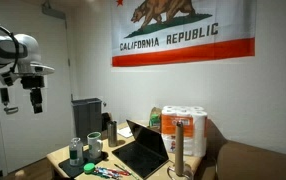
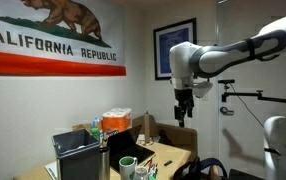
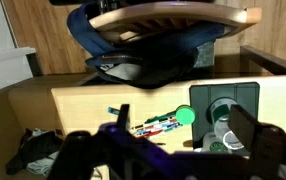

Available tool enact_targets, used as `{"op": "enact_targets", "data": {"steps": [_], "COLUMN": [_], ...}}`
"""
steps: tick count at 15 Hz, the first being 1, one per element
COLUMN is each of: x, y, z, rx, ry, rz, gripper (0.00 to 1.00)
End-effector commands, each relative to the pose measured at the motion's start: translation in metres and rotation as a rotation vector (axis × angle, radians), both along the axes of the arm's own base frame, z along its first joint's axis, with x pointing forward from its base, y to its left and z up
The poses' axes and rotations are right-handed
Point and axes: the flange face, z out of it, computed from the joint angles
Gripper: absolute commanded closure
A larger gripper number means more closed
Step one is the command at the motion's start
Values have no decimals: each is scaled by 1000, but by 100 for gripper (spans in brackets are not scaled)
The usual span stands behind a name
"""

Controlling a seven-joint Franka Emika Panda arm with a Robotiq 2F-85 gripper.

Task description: Take the paper towel core and put it in the bin

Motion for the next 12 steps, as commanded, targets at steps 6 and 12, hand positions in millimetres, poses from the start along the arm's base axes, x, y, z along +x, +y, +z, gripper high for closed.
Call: {"op": "enact_targets", "data": {"steps": [6, 12], "x": [4, 11], "y": [-28, -110], "z": [-1, -5], "rx": [-4, -30], "ry": [27, 86], "rz": [-29, -81], "gripper": [0, 0]}}
